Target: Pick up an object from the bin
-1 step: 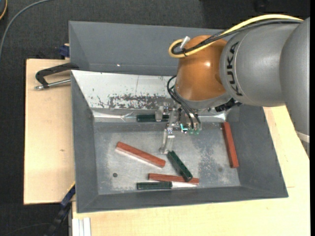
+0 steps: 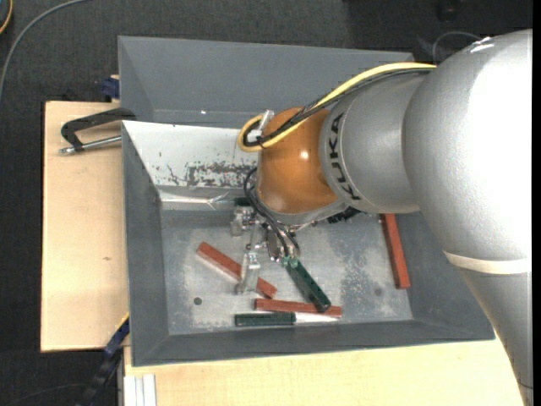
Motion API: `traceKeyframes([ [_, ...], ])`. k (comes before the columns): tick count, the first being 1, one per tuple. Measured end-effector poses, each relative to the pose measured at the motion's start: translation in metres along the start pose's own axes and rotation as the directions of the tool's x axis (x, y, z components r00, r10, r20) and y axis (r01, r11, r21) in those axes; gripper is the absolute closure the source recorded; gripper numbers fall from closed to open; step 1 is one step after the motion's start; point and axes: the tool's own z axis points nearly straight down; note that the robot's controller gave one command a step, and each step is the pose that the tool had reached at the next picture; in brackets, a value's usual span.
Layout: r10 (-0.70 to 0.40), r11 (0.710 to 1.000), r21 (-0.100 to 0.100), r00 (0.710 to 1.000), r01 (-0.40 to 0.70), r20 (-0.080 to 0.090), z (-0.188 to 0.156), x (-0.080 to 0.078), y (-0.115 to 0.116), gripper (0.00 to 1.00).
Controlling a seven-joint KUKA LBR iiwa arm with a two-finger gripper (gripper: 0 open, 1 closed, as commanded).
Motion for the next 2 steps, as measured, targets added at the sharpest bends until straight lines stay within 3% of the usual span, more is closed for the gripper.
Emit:
traceKeyframes([
  [1, 0.006, 1.000, 0.001, 1.000, -0.006, 0.008, -0.004, -0.003, -0.003, 1.00],
  [2, 0.019, 1.000, -0.001, 1.000, -0.019, 0.018, -0.180, -0.008, 0.007, 1.00],
])
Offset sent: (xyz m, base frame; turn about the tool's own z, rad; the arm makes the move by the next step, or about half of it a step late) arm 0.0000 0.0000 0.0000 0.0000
